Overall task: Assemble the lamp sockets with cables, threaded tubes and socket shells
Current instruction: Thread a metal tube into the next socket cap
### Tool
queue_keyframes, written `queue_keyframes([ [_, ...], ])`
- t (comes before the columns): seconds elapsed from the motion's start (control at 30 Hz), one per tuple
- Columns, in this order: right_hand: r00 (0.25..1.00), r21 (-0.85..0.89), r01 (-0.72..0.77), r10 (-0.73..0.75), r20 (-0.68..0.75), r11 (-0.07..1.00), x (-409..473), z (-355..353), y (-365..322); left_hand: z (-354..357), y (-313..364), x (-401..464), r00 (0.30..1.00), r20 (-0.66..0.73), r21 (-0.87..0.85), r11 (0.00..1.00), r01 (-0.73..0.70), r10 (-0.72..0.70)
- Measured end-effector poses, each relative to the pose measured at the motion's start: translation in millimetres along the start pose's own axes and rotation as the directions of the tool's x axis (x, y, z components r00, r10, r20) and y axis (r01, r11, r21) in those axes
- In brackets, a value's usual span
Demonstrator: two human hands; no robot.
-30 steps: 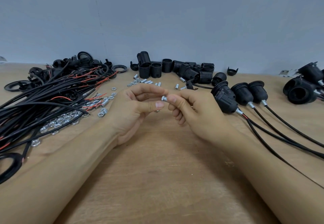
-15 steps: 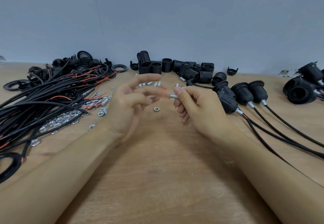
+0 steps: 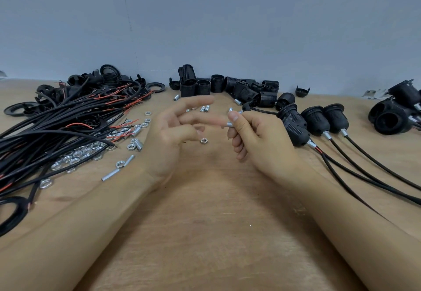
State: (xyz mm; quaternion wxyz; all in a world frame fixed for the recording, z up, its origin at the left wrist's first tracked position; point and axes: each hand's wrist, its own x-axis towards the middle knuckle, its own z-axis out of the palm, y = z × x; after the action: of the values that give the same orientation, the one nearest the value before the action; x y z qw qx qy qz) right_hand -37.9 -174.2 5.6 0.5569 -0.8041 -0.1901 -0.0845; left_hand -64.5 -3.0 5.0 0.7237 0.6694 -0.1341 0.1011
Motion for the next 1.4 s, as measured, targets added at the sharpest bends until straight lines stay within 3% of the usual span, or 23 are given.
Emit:
queue_keyframes([
  [0.1, 1.000, 0.010, -0.013, 0.013, -0.006, 1.000, 0, -1, 0, -5, 0, 2, 0.997, -0.075, -0.039, 0.999, -0.031, 0.028],
  [0.23, 1.000, -0.023, -0.004, 0.004, 0.006, 1.000, -1, 0, -1, 1, -1, -2, 0.998, 0.064, 0.052, 0.999, 0.003, -0.006],
  [0.4, 1.000, -0.023, -0.019, 0.019, -0.016, 1.000, 0, -1, 0, -6, 0, 3, 0.993, -0.112, -0.030, 0.999, -0.045, 0.042],
  [0.5, 0.999, -0.034, -0.030, 0.029, -0.012, 0.999, 0, 0, 0, -2, -4, 0, 0.997, 0.049, 0.084, 0.995, 0.060, -0.064],
  [0.57, 0.999, -0.044, -0.032, 0.031, -0.021, 0.999, 0, 0, 0, 2, -5, -2, 0.993, 0.096, 0.094, 0.994, 0.058, -0.067],
  [0.73, 0.999, -0.082, -0.024, 0.022, -0.028, 0.996, 0, -1, 0, -5, -2, 1, 0.998, -0.051, 0.003, 1.000, -0.031, 0.032],
  [0.9, 0.999, -0.076, -0.033, 0.031, -0.032, 0.997, 0, -1, 0, 3, -6, -3, 0.996, 0.080, 0.100, 0.995, 0.019, -0.027],
  [1.0, 0.998, -0.103, -0.035, 0.031, -0.047, 0.994, 1, -3, 0, -2, -2, 0, 0.998, -0.040, -0.005, 0.999, -0.052, 0.052],
  [1.07, 0.999, -0.112, -0.040, 0.036, -0.036, 0.993, 0, -2, 0, -5, -2, 3, 0.996, -0.080, -0.017, 0.999, -0.035, 0.034],
  [1.2, 0.999, -0.093, -0.039, 0.039, -0.006, 0.995, -1, -1, -2, 2, -8, -2, 0.995, 0.071, 0.121, 0.991, 0.054, -0.063],
  [1.4, 1.000, -0.075, -0.013, 0.015, 0.024, 0.997, -3, 0, -3, -4, -10, 1, 0.999, 0.051, 0.075, 0.997, 0.002, -0.005],
])
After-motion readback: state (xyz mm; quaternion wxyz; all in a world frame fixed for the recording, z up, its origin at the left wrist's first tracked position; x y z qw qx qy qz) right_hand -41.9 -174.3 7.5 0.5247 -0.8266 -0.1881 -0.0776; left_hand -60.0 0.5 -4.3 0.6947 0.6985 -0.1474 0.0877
